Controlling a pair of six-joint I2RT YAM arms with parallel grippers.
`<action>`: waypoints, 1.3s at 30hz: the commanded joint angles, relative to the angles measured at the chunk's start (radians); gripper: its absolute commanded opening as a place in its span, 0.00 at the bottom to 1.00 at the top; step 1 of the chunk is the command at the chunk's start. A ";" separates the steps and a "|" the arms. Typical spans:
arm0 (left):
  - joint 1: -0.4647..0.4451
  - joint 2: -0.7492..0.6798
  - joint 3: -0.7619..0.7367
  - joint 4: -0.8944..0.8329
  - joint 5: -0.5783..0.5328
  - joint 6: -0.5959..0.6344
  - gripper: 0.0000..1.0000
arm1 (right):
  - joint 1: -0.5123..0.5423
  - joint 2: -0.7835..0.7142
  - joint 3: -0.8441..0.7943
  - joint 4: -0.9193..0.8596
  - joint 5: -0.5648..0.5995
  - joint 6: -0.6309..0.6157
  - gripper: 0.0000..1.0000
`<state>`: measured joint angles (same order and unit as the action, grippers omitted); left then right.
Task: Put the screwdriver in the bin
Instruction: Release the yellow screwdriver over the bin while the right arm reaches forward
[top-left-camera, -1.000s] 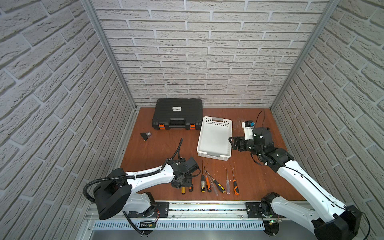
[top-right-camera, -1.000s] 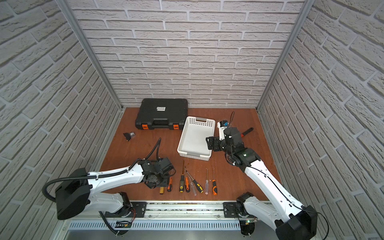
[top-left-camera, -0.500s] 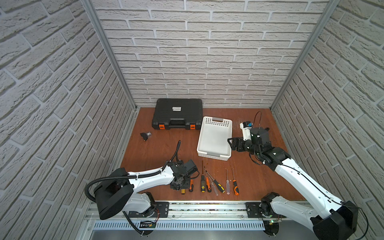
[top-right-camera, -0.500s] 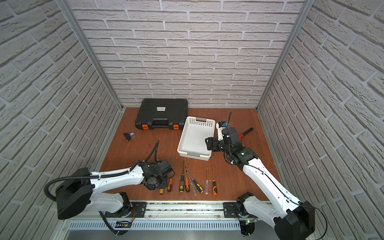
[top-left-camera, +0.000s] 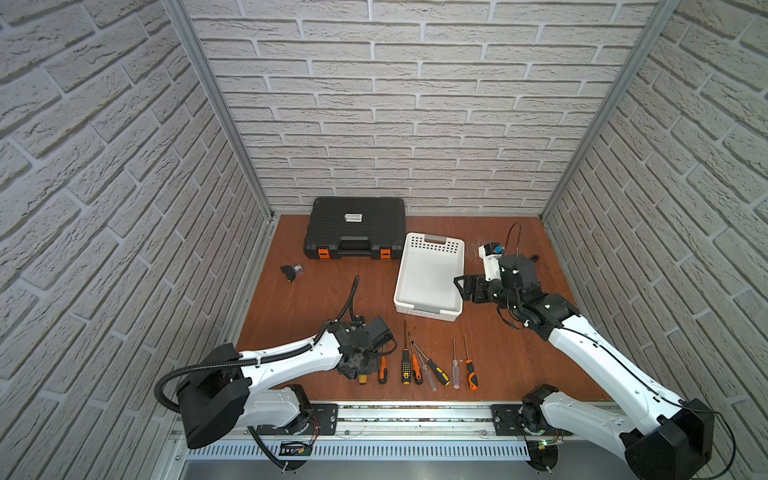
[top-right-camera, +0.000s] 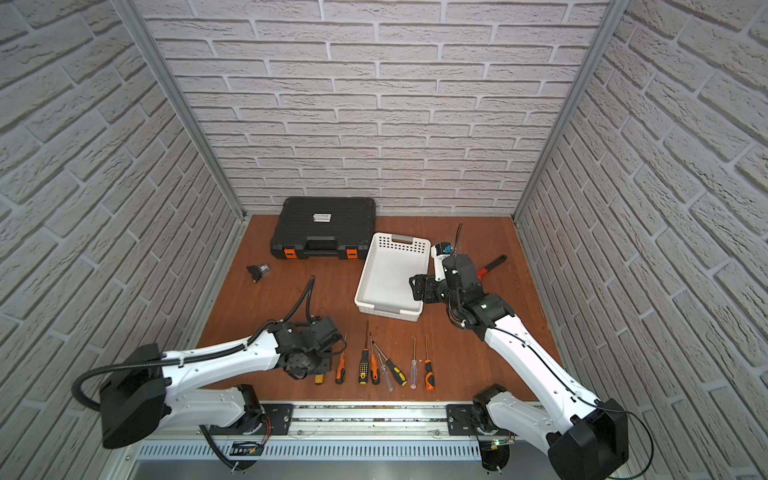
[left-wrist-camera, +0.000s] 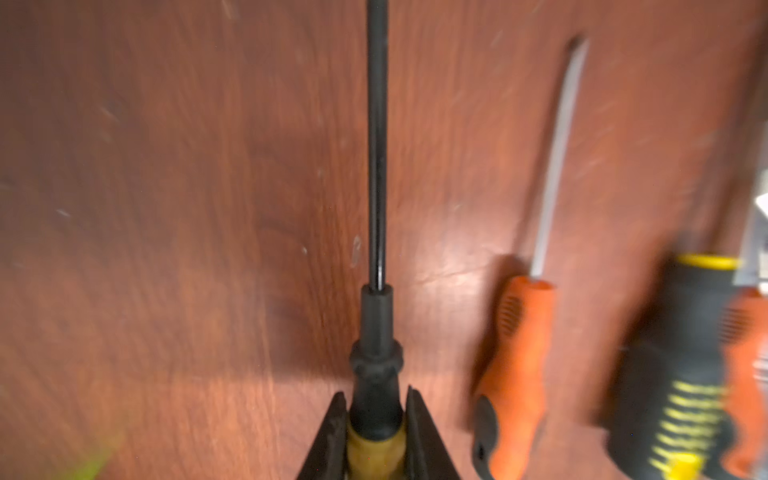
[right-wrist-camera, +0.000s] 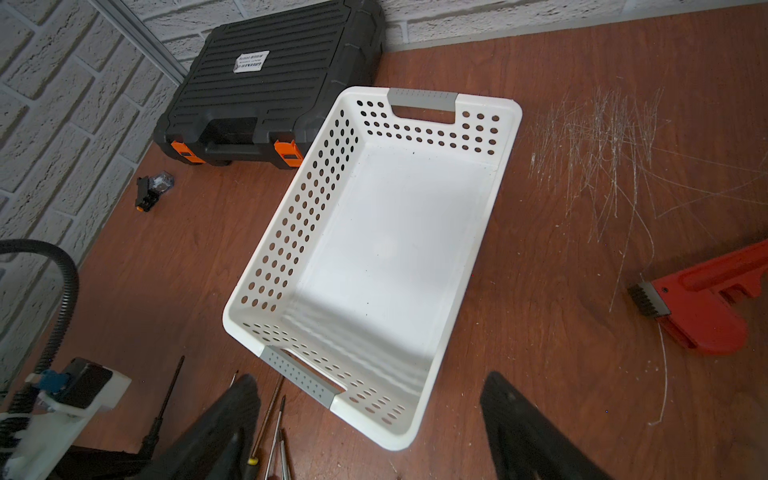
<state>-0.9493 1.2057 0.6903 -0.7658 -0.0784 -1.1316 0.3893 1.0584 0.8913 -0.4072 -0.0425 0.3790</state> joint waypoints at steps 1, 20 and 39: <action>0.105 -0.052 0.111 -0.034 -0.014 0.132 0.03 | 0.008 0.004 -0.019 0.059 -0.012 0.005 0.85; 0.283 0.819 1.163 -0.052 0.286 0.601 0.02 | 0.011 -0.097 -0.031 -0.051 0.017 0.010 0.82; 0.283 1.054 1.196 -0.029 0.253 0.505 0.01 | 0.132 -0.155 -0.147 -0.317 0.044 0.147 0.72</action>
<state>-0.6685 2.2330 1.9087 -0.8204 0.1944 -0.5964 0.4885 0.8993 0.7586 -0.6838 -0.0189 0.4831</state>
